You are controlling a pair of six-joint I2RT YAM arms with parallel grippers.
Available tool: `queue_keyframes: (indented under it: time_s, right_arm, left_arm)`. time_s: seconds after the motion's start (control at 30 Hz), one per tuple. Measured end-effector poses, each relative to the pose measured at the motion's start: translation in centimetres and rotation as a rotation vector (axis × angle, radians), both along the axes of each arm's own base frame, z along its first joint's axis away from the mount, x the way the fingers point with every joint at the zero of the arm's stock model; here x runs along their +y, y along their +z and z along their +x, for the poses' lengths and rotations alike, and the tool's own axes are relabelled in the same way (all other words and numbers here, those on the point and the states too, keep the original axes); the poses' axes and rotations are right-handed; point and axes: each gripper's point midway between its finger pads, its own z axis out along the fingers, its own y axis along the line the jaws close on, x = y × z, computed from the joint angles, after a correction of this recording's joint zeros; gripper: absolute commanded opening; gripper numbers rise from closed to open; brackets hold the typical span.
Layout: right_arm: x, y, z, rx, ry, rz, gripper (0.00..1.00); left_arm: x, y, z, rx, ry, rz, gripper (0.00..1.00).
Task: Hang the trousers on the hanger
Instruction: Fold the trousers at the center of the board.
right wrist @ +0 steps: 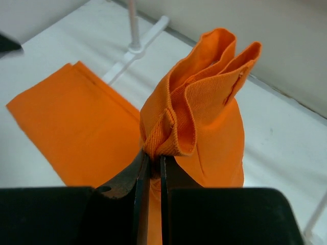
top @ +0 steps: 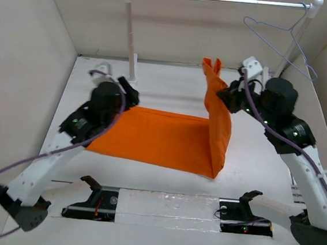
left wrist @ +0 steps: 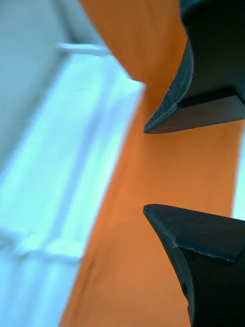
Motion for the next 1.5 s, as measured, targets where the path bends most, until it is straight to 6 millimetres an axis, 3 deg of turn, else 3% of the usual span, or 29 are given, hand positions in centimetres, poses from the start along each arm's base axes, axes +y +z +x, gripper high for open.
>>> queue_keyframes:
  time_s: [0.13, 0.17, 0.2, 0.27, 0.37, 0.53, 0.57, 0.63, 0.67, 0.77, 0.83, 0.93, 1.03, 1.1, 1.13, 1.17, 1.27, 1.33, 1.37, 1.5]
  right_arm:
    - [6.6, -1.3, 1.0, 0.027, 0.096, -0.039, 0.00]
    - [8.3, -1.8, 1.4, 0.034, 0.110, -0.052, 0.00]
    - [9.7, -2.3, 1.8, 0.040, 0.119, -0.063, 0.00]
    - [12.9, -3.6, 2.3, 0.062, 0.151, -0.093, 0.00]
    - [18.5, -5.2, 3.5, 0.077, 0.200, -0.123, 0.00]
    - [28.3, -7.8, 4.8, 0.084, 0.288, -0.134, 0.00]
    - [30.4, -8.6, 4.8, 0.092, 0.317, -0.124, 0.04]
    - [34.3, -10.1, 4.6, 0.110, 0.370, -0.075, 0.26]
    - [36.1, -11.5, 4.3, 0.130, 0.399, -0.054, 0.42]
    - [40.0, -16.3, 2.7, 0.211, 0.485, -0.030, 0.68]
    - [41.0, -19.5, 1.7, 0.274, 0.521, -0.052, 0.71]
    - [39.4, -22.4, 0.7, 0.346, 0.551, -0.087, 0.70]
    - [34.9, -22.3, 1.3, 0.373, 0.542, -0.090, 0.54]
    - [30.4, -21.1, 2.4, 0.364, 0.495, -0.084, 0.19]
    - [27.9, -20.3, 2.8, 0.348, 0.469, -0.079, 0.06]
    - [25.5, -19.6, 3.4, 0.332, 0.435, -0.076, 0.00]
    - [19.1, -18.0, 3.8, 0.281, 0.352, -0.081, 0.00]
    - [16.8, -18.9, 2.4, 0.275, 0.340, -0.118, 0.08]
    - [16.5, -19.3, 1.9, 0.278, 0.343, -0.127, 0.36]
    - [12.7, -26.4, -2.1, 0.406, 0.341, -0.244, 0.48]
  left_arm:
    - [8.9, 5.8, 0.6, -0.141, 0.214, -0.042, 0.54]
    - [9.3, 6.4, 0.6, -0.152, 0.200, -0.045, 0.54]
    - [11.4, 7.2, 1.0, -0.171, 0.270, -0.048, 0.54]
    - [13.4, 7.4, 1.8, -0.165, 0.308, -0.055, 0.54]
    - [14.5, 8.3, 2.9, -0.159, 0.320, -0.079, 0.54]
    - [13.4, 11.7, 4.7, -0.193, 0.270, -0.109, 0.54]
    - [13.5, 12.8, 4.6, -0.215, 0.269, -0.111, 0.54]
    - [13.7, 14.9, 4.2, -0.259, 0.276, -0.112, 0.54]
    - [14.0, 15.8, 3.9, -0.281, 0.282, -0.109, 0.54]
    - [14.8, 17.0, 2.7, -0.319, 0.312, -0.090, 0.55]
    - [15.3, 16.9, 2.1, -0.324, 0.331, -0.072, 0.55]
    - [15.7, 15.0, 2.0, -0.292, 0.343, -0.041, 0.55]
    - [15.2, 10.7, 2.8, -0.212, 0.320, -0.018, 0.55]
    - [14.3, 6.2, 3.6, -0.126, 0.273, -0.014, 0.55]
    - [13.6, 3.5, 4.0, -0.073, 0.245, -0.016, 0.55]
    - [12.8, 0.9, 4.1, -0.015, 0.217, -0.015, 0.55]
    - [9.6, -8.5, 4.0, 0.204, 0.108, -0.014, 0.55]
    - [8.2, -13.7, 2.9, 0.345, 0.058, -0.002, 0.55]
    - [8.1, -15.5, 2.3, 0.400, 0.048, 0.006, 0.55]
    - [9.2, -17.8, 1.6, 0.462, 0.076, 0.018, 0.56]
